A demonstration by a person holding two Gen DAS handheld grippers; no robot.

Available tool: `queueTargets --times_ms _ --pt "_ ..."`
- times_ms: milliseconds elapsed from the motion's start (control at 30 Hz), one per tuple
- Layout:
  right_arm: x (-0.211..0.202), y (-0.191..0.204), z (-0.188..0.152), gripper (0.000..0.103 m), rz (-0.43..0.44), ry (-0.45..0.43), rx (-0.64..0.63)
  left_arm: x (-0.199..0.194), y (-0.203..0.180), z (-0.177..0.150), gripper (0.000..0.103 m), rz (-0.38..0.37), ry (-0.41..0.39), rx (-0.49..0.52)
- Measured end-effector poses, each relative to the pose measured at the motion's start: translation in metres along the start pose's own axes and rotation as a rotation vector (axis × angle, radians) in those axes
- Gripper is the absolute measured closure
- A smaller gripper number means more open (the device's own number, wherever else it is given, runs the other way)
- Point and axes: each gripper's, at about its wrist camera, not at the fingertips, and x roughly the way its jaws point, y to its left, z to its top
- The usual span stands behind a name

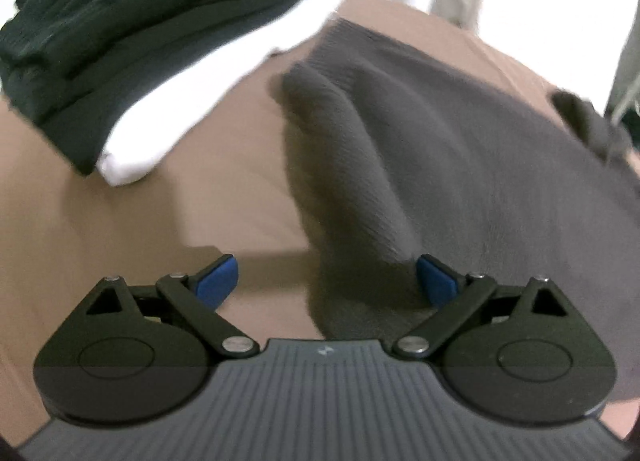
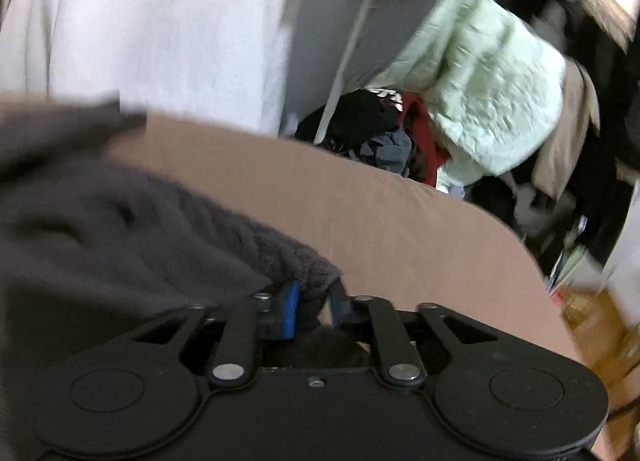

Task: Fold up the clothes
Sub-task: 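Lay the sweater flat and open both tools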

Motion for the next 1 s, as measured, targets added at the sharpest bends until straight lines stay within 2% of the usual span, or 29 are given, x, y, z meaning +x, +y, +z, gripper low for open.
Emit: queueTargets --times_ms 33,100,167,200,267,367,400,433,467,500,533,567,633,700,733,800,867,900,967,1000 --pt "-0.009 -0.005 0.003 0.062 0.014 0.005 0.072 -0.003 0.004 0.001 0.006 0.006 -0.002 -0.013" --pt "-0.035 -0.022 -0.005 0.061 0.078 0.014 0.179 -0.014 0.011 0.001 0.006 0.010 -0.021 -0.038" --pt "-0.055 -0.029 -0.006 0.051 0.185 -0.005 0.186 -0.017 0.018 0.001 0.006 -0.007 -0.033 -0.052" --pt "-0.065 -0.033 -0.006 0.040 0.240 -0.016 0.188 -0.016 0.022 0.001 0.006 -0.020 -0.037 -0.058" --pt "-0.074 -0.045 -0.006 0.039 0.377 0.005 0.275 -0.003 0.033 0.000 0.006 -0.076 -0.034 -0.107" --pt "-0.086 -0.054 -0.021 0.039 0.570 0.094 0.427 0.028 0.051 -0.008 0.006 -0.214 0.012 -0.274" --pt "-0.096 -0.049 -0.030 0.039 0.611 0.115 0.423 0.033 0.051 -0.011 0.002 -0.241 0.008 -0.299" --pt "-0.106 -0.043 -0.039 0.039 0.650 0.134 0.413 0.033 0.045 -0.012 0.004 -0.255 -0.023 -0.270" --pt "-0.120 -0.033 -0.047 0.039 0.667 0.155 0.355 0.033 0.037 -0.011 0.012 -0.278 -0.041 -0.229" --pt "-0.137 -0.022 -0.053 0.039 0.654 0.161 0.250 0.036 0.030 -0.010 0.038 -0.300 -0.040 -0.212" --pt "-0.156 -0.009 -0.058 0.039 0.604 0.138 0.109 0.043 0.026 -0.008 0.051 -0.325 -0.019 -0.222" --pt "-0.174 0.004 -0.064 0.039 0.548 0.113 -0.033 0.049 0.023 -0.006 0.053 -0.340 -0.004 -0.226" --pt "-0.187 0.008 -0.080 0.029 0.527 0.101 -0.108 0.053 0.016 -0.004 0.087 -0.326 -0.019 -0.179" --pt "-0.199 0.011 -0.096 0.021 0.510 0.091 -0.173 0.039 0.007 -0.001 0.090 -0.279 -0.065 -0.115" --pt "-0.205 0.013 -0.104 0.021 0.501 0.086 -0.205 0.022 0.003 0.003 0.090 -0.259 -0.112 -0.098" --pt "-0.199 -0.001 -0.107 0.021 0.489 0.127 -0.133 -0.024 -0.004 0.010 0.091 -0.228 -0.239 -0.043" --pt "-0.193 -0.019 -0.106 0.020 0.459 0.152 -0.043 -0.065 -0.010 0.013 0.090 -0.171 -0.314 0.032" --pt "-0.187 -0.029 -0.105 0.020 0.446 0.165 0.017 -0.077 -0.012 0.012 0.090 -0.154 -0.322 0.051" --pt "-0.173 -0.049 -0.103 0.020 0.427 0.194 0.132 -0.068 -0.011 0.001 0.087 -0.115 -0.229 0.055" --pt "-0.169 -0.061 -0.105 0.020 0.418 0.212 0.191 -0.054 -0.010 -0.007 0.077 -0.051 -0.185 0.078"
